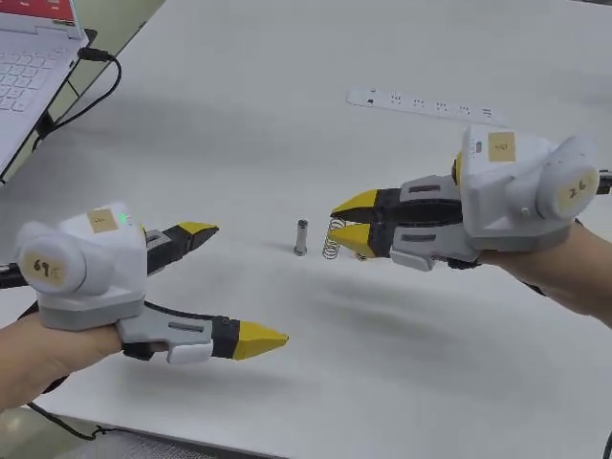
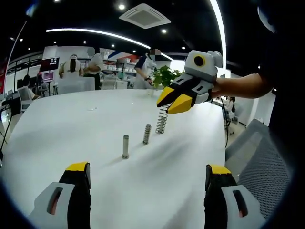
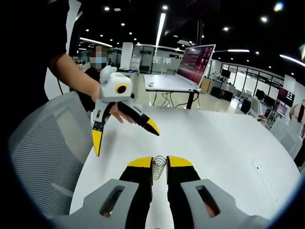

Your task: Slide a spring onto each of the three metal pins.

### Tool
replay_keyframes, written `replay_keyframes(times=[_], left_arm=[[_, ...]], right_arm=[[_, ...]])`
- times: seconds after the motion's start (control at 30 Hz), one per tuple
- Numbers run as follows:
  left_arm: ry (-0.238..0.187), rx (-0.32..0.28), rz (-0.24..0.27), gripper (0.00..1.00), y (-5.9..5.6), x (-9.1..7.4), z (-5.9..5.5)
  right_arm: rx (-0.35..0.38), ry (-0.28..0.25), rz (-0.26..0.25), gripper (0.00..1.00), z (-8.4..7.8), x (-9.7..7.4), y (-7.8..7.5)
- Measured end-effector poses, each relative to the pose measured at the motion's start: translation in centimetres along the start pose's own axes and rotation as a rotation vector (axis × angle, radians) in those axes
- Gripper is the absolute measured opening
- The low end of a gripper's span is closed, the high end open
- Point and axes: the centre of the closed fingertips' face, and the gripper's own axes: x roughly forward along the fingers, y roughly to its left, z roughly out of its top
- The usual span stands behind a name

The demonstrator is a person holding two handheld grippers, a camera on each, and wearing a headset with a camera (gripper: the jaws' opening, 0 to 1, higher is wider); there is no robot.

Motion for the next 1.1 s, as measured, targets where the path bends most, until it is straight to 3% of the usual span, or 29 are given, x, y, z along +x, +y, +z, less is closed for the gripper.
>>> replay_keyframes(times=[0.37,1.1], left_arm=[[0.008,-0.010,0.006,0.98,0.2,-0.1,-0.3],[0.013,-0.017,0.011,0.98,0.2,-0.4,-0.2]], right_arm=[[-0.019,-0.003,-0.009,0.08,1.0,0.9,-1.4],[0.008,0.012,-0.031,0.08,0.5,2.9,-3.9]])
